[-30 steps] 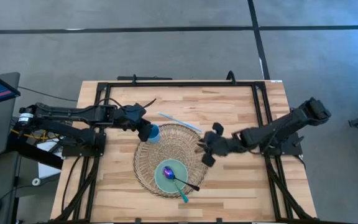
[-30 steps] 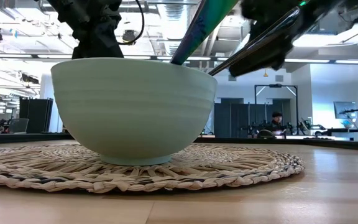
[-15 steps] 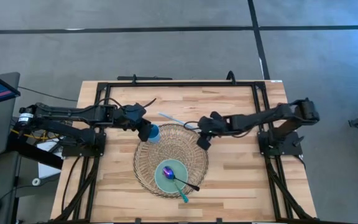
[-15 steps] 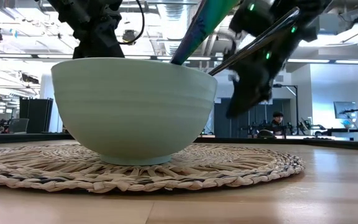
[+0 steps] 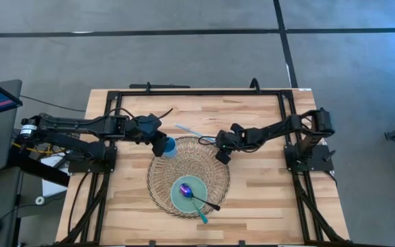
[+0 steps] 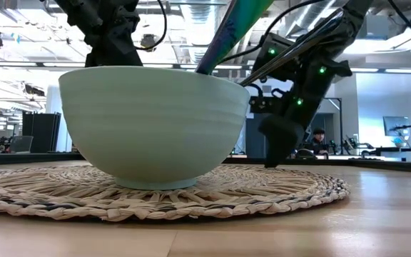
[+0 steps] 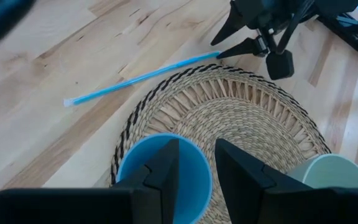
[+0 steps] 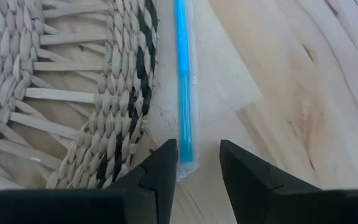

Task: Pick & Place Utensil
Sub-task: Put the blue straw into the blue cup on the brown mat

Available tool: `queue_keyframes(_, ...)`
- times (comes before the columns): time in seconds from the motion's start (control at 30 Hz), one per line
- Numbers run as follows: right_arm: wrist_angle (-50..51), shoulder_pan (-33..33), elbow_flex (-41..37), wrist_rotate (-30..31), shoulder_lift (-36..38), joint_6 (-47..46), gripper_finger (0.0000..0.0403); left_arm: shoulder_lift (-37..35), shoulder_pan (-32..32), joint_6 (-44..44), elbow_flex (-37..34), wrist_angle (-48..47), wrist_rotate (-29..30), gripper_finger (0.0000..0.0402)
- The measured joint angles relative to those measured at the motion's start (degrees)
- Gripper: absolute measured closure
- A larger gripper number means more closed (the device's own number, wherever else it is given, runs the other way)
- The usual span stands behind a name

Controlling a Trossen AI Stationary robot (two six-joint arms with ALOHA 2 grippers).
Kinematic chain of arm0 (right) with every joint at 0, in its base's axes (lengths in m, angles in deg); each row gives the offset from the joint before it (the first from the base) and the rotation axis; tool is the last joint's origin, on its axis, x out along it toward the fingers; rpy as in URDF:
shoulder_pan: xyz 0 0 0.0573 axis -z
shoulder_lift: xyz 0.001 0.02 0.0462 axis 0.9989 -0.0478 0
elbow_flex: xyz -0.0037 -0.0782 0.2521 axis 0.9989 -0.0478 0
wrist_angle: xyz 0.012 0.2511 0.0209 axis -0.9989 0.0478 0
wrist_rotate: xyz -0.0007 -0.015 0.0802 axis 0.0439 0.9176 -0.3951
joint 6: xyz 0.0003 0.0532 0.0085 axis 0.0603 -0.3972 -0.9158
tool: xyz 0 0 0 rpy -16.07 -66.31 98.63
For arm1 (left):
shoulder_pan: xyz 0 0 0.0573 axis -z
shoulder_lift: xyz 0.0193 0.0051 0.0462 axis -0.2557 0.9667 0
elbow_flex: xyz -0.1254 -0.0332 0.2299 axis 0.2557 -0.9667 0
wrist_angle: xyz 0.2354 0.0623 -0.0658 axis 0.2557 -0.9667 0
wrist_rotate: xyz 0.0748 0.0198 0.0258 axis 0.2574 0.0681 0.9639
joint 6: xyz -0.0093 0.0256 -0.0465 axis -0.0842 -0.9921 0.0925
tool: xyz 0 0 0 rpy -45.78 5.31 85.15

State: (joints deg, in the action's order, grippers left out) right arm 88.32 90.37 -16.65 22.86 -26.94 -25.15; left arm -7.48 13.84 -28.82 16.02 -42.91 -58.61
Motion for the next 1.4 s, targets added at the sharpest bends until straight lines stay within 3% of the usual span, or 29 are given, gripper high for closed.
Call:
queue_keyframes(0.2,-0.2,0.0,0.0,-0.2,0.0,0.0,0.0297,0.0,0.0,-0.1,0.0,0.0,0.0,0.0297)
queue_keyframes(0.43,0.0,0.0,0.0,-2.5,0.0,0.0,0.0394,0.0,0.0,-0.2,0.0,0.0,0.0,0.0297)
queue_keyframes(0.67,0.4,-0.9,0.1,-2.7,0.1,-1.2,0.0400,0.0,0.0,-0.2,0.0,0.0,0.0,0.0297)
queue_keyframes(0.87,8.7,-2.2,3.9,-3.8,1.8,-4.4,0.0401,0.0,0.0,-0.8,0.0,2.5,-0.1,0.0297)
queue_keyframes(1.2,23.0,-6.5,14.4,-1.8,7.8,-7.2,0.0402,2.4,6.8,-19.8,0.1,27.1,-10.7,0.0297)
queue_keyframes(1.4,29.1,-11.3,19.8,-1.8,12.2,-9.7,0.0402,6.7,11.8,-31.9,0.0,28.8,-7.7,0.0297)
